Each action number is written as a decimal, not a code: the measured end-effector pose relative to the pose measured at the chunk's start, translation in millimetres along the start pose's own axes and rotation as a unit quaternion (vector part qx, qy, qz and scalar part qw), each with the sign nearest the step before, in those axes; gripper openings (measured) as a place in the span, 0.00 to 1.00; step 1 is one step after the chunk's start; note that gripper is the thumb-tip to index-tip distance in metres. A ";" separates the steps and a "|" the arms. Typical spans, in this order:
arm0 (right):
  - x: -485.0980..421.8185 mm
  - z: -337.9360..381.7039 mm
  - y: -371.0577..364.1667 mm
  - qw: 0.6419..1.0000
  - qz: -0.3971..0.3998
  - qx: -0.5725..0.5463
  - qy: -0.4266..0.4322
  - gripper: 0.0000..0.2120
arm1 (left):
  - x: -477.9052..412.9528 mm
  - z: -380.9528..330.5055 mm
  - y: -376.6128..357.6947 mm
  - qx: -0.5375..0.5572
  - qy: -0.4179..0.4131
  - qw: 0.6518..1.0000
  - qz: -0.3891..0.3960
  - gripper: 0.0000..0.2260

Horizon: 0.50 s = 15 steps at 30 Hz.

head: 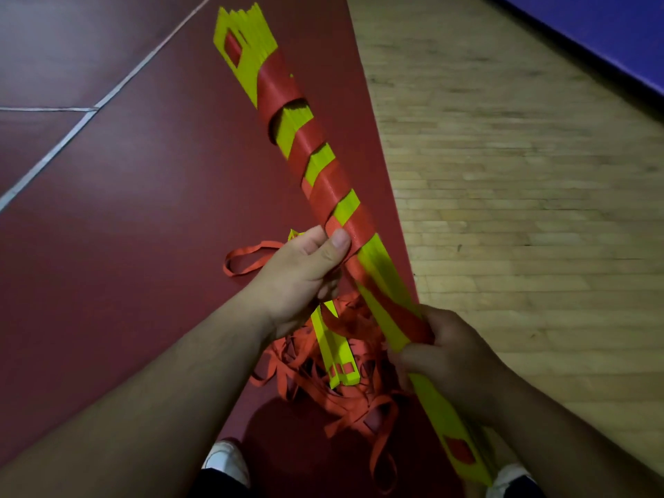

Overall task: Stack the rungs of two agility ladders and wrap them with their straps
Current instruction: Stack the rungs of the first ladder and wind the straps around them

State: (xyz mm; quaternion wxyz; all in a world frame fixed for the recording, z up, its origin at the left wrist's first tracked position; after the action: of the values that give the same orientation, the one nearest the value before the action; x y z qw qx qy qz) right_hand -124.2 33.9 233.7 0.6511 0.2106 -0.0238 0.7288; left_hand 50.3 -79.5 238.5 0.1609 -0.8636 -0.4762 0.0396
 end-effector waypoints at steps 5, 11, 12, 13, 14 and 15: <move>-0.6 -7.5 4.0 0.958 0.182 -0.220 -0.037 0.21 | 2.1 -2.8 2.3 -0.030 -0.025 0.998 0.046 0.24; -5.8 -2.3 11.5 0.976 0.126 -0.173 -0.043 0.19 | -1.6 4.5 1.4 -0.107 -0.026 0.993 -0.053 0.15; -6.7 -1.1 12.8 0.990 0.079 -0.112 -0.038 0.18 | -1.6 6.0 2.8 -0.123 -0.023 0.989 -0.083 0.18; -7.4 0.4 13.0 0.997 0.039 -0.057 -0.034 0.20 | -1.6 7.2 4.6 -0.140 -0.018 0.984 -0.113 0.21; -7.4 1.9 12.0 0.999 0.013 -0.009 -0.033 0.26 | -1.3 7.9 5.8 -0.152 -0.013 0.979 -0.133 0.23; -6.8 3.1 8.9 0.998 -0.001 0.043 -0.034 0.34 | -1.3 9.1 6.6 -0.157 -0.010 0.976 -0.147 0.23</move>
State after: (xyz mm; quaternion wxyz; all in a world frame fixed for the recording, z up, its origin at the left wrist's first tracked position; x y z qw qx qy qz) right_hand -131.4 25.2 236.3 0.6413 0.2631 -0.0148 0.7206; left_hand 52.9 -81.6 227.7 0.0228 -0.7980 -0.6001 -0.0515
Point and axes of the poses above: each hand's wrist, its own x-axis away from the middle knuckle, its own y-axis out of the back of the hand, z = x × y, the point moved 1 cm from there along -x, towards the middle knuckle, and after that the axes turned 2 degrees about z, right-handed, at the moved point
